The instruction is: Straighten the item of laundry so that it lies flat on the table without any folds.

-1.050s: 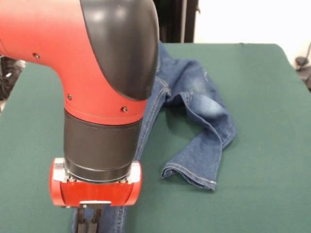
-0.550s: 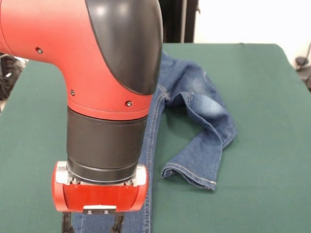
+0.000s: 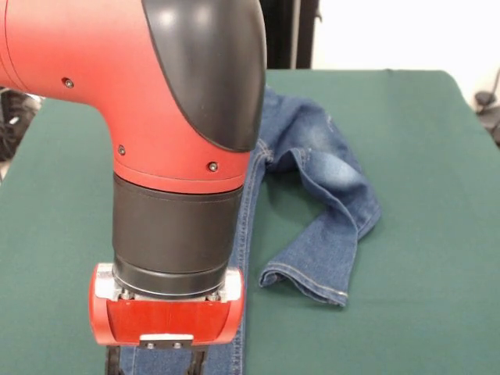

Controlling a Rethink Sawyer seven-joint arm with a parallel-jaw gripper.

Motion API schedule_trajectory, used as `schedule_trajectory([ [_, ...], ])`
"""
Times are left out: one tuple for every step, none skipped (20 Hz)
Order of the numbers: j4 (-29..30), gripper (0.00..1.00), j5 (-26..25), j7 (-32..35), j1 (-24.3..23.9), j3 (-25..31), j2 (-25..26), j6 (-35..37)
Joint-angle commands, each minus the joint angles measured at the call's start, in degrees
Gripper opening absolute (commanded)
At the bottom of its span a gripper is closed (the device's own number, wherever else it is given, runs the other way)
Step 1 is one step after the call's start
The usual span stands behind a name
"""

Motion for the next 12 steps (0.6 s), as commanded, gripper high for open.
schedule_trajectory([
  [6.8,1.0,-0.1,-9.2,2.3,3.2,-0.4,11.9],
  [7.6,1.0,0.4,-7.0,2.5,2.6,-0.9,14.0],
  [8.0,1.0,0.7,-4.9,2.8,2.2,-1.3,15.9],
  [8.3,1.0,0.9,-3.5,3.0,1.7,-1.6,17.4],
  [8.4,1.0,0.9,-2.5,3.2,1.4,-1.8,18.7],
  [8.4,1.0,0.9,-1.3,3.3,1.1,-1.9,20.0],
  [8.4,1.0,0.9,-0.2,3.5,0.8,-2.0,21.2],
  [9.0,1.0,1.0,0.5,3.5,0.7,-2.3,21.8],
  [9.0,1.0,0.9,0.7,3.5,0.7,-2.4,22.2],
  [9.0,1.0,0.8,0.6,3.4,0.9,-2.4,22.5],
  [9.2,1.0,0.9,0.9,3.3,0.9,-2.4,22.6],
  [9.5,1.0,0.9,1.5,3.3,0.9,-2.5,22.6],
])
